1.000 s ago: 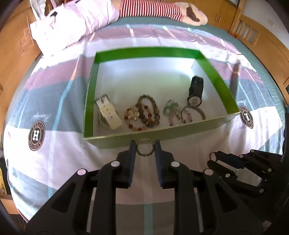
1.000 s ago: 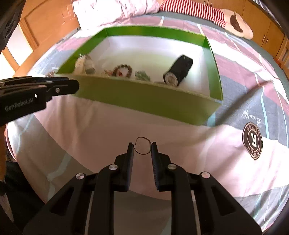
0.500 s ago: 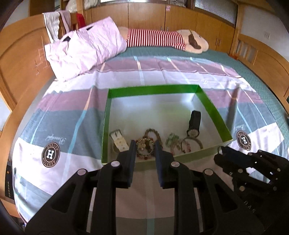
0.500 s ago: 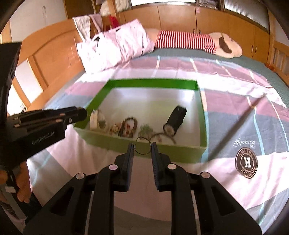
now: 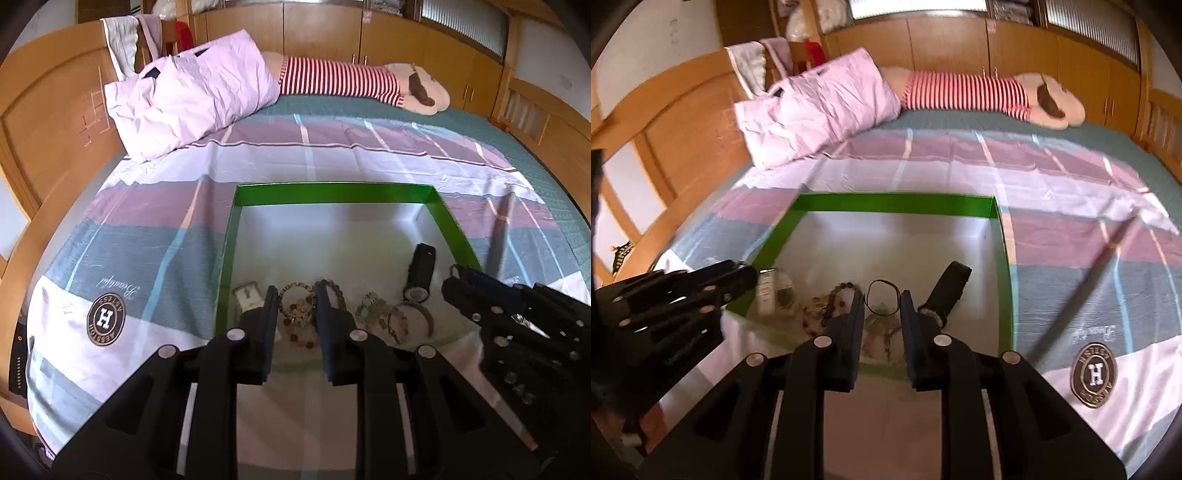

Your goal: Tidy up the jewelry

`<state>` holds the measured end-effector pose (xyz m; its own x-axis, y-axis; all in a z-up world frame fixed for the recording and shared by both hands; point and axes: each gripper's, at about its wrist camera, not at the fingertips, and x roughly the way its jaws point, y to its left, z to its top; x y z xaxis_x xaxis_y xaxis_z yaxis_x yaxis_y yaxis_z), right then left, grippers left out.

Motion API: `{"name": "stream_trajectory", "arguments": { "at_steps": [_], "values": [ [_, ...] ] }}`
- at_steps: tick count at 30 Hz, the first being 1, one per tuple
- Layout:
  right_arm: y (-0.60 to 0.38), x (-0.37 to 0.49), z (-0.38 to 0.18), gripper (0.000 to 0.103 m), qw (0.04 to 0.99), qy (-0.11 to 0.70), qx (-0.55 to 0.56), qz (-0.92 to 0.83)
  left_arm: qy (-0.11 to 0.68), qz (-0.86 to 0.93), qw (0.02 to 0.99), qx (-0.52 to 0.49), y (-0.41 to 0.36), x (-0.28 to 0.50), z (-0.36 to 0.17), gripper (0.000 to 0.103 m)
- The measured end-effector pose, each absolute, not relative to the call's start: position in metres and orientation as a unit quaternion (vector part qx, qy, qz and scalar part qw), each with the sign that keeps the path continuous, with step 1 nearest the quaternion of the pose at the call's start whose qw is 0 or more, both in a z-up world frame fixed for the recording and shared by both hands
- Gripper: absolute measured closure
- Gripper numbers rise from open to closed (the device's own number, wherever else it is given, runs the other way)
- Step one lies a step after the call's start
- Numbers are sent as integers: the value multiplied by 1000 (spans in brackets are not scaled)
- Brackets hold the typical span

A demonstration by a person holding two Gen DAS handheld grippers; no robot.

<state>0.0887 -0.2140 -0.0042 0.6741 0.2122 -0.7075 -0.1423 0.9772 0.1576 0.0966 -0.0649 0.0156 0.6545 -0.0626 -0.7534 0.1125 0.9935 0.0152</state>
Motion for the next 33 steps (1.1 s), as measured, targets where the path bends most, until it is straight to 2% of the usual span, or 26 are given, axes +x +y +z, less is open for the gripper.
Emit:
{"name": "stream_trajectory", "arguments": {
  "at_steps": [3, 5, 6, 7, 8, 9, 10, 13, 16, 21, 25, 33],
  "values": [
    [-220, 105, -21, 83, 911, 404, 47, 75, 415, -36, 908, 42, -68, 115, 4, 82],
    [-224, 112, -30, 82, 904, 418, 58, 69, 428, -36, 902, 46, -68, 125, -7, 77],
    [-226, 113, -32, 75, 902, 422, 61, 65, 432, -37, 900, 46, -67, 127, -11, 62],
    [-227, 113, -32, 64, 901, 424, 62, 62, 436, -34, 898, 46, -66, 129, -14, 49],
    [-228, 112, -29, 58, 903, 420, 65, 59, 436, -25, 899, 43, -63, 129, -15, 47],
    [-229, 109, -24, 46, 907, 412, 68, 56, 435, -22, 899, 38, -60, 129, -14, 45],
    [-230, 106, -21, 35, 910, 405, 69, 54, 435, -26, 899, 32, -58, 128, -11, 39],
    [-230, 93, -6, 16, 921, 381, 64, 46, 421, -33, 906, 17, -53, 118, 2, 21],
    [-227, 80, 2, 6, 925, 376, 36, 36, 404, -38, 914, 19, -54, 106, 14, 11],
    [-228, 74, 6, 4, 923, 382, 40, 31, 401, -30, 915, 29, -53, 96, 21, 9],
    [-232, 72, 7, 3, 923, 381, 54, 27, 400, -28, 915, 29, -50, 92, 24, 4],
    [-233, 66, 11, 2, 928, 370, 38, 20, 406, -36, 913, 25, -51, 91, 25, 2]
  ]
}}
